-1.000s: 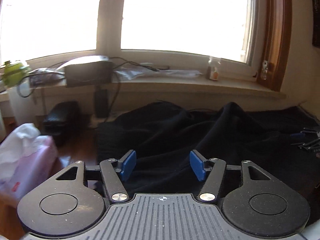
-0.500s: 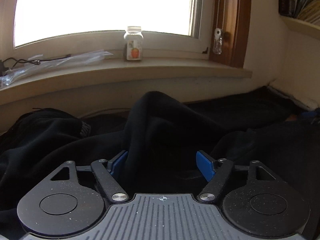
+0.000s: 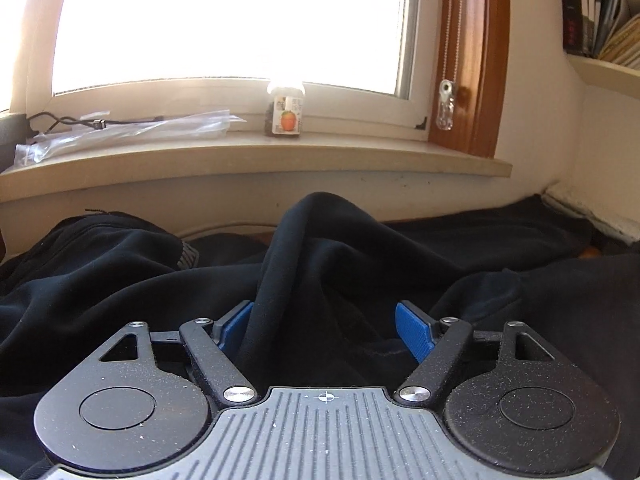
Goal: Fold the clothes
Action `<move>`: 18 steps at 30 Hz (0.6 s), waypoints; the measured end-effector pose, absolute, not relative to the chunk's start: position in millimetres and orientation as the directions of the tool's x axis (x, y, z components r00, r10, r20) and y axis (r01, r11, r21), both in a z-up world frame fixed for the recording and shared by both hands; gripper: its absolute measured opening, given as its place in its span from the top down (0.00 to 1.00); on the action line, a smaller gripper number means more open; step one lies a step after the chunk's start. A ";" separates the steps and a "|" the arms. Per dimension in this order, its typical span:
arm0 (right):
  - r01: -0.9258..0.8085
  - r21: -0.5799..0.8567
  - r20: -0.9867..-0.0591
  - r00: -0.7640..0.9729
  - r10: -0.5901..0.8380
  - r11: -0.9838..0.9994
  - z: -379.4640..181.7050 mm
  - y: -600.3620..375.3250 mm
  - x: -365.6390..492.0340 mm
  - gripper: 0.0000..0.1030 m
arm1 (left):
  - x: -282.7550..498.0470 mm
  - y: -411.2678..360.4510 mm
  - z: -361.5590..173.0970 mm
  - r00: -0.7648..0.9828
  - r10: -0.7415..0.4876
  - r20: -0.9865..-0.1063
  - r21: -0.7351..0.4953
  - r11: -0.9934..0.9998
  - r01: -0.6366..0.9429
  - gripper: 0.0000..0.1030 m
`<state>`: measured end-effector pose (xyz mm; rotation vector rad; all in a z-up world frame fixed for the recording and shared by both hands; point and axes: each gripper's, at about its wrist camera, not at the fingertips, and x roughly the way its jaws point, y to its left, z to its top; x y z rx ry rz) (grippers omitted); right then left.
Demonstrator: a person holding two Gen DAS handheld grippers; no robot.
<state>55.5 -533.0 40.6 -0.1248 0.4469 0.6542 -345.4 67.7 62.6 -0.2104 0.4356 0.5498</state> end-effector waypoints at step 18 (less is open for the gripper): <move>-0.511 0.128 -0.439 0.739 0.511 0.850 36.9 -566.5 82.9 0.43 | -352.6 21.1 100.0 0.786 0.470 -0.402 -0.004 0.858 -0.514 0.23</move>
